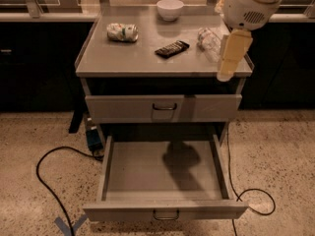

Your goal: Place rxbar chocolate into top drawer

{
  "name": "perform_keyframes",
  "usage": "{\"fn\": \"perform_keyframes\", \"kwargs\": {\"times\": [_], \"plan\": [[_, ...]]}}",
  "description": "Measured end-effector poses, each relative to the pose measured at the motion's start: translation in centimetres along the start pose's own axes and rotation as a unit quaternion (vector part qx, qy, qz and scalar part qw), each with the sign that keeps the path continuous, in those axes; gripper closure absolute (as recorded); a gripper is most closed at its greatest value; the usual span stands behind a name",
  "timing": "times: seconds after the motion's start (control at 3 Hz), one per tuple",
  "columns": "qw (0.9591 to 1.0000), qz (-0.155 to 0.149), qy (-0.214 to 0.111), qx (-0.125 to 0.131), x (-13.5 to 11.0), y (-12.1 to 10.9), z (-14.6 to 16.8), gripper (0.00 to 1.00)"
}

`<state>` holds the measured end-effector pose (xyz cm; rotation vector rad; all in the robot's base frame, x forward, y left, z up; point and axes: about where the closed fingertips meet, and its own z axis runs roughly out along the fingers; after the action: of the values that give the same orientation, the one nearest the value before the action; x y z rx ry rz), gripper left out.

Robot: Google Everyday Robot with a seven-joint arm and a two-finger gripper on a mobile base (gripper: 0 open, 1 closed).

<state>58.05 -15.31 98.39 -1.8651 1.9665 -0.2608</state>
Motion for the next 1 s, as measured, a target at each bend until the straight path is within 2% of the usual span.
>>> {"fn": "perform_keyframes", "kwargs": {"times": [0.33, 0.67, 1.0], "plan": [[0.9994, -0.018, 0.013, 0.027, -3.0, -7.7, 1.4, 0.0], [0.9994, -0.018, 0.013, 0.027, -3.0, -7.7, 1.4, 0.0], [0.999, -0.03, 0.003, 0.031, -4.2, -8.5, 3.0, 0.0]]}}
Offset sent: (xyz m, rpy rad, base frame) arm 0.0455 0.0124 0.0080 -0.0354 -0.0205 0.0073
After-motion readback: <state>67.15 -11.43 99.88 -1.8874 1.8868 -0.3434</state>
